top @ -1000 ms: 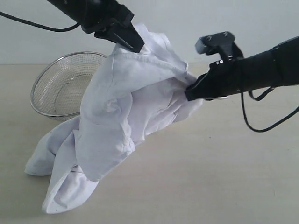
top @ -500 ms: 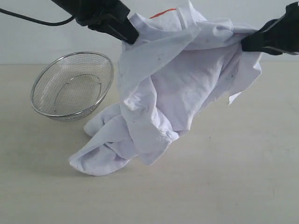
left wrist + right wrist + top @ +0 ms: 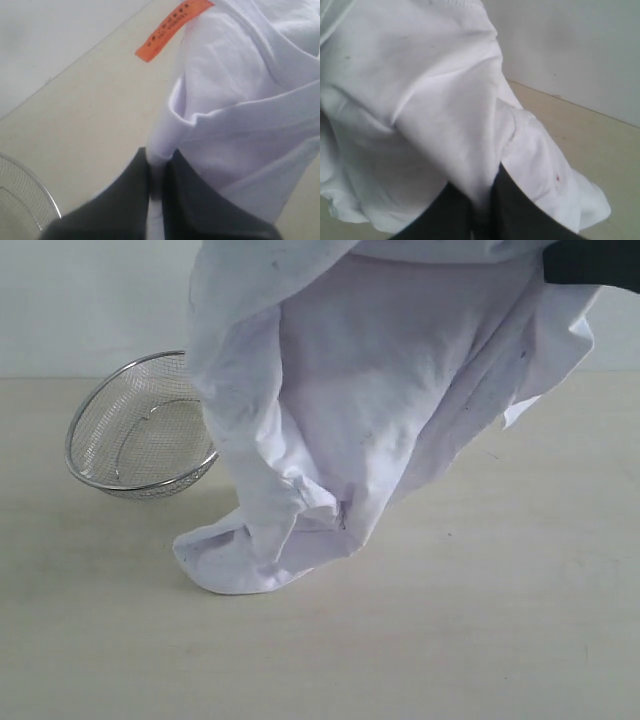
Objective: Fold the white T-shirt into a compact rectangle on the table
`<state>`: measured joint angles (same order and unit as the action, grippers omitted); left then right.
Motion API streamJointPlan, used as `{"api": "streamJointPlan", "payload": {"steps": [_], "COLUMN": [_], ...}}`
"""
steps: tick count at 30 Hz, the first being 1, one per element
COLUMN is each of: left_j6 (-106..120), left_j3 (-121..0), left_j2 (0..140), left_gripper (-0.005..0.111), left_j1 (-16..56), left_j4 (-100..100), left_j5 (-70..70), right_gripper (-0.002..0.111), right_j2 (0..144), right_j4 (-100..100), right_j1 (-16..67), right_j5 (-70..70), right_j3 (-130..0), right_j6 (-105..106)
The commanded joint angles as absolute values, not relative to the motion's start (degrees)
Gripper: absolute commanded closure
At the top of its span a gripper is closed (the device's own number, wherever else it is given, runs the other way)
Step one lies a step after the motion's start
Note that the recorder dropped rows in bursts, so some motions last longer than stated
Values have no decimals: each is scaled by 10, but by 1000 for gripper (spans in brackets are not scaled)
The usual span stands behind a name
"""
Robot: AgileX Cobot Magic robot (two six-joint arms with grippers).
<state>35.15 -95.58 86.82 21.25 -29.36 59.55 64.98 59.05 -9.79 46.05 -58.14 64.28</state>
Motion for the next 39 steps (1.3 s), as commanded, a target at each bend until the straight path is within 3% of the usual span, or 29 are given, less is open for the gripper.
{"api": "streamJointPlan", "payload": {"steps": [1,19,39], "left_j6": [343,323,317], "left_j3": [-960,-963,-1053], "left_j2": [838,760,752], "left_gripper": [102,102,102], "left_j1": [212,212,212], "left_j4": [-285,-250,-248], "left_j5": [596,578,623], "right_gripper": [108,108,108], "right_j2": [616,572,572], "right_j4": [595,596,548], "right_j1": [-103,-103,-103], "right_j5": [492,565,655], "right_j3": [-593,-681,-810], "right_j6": [631,573,493]}}
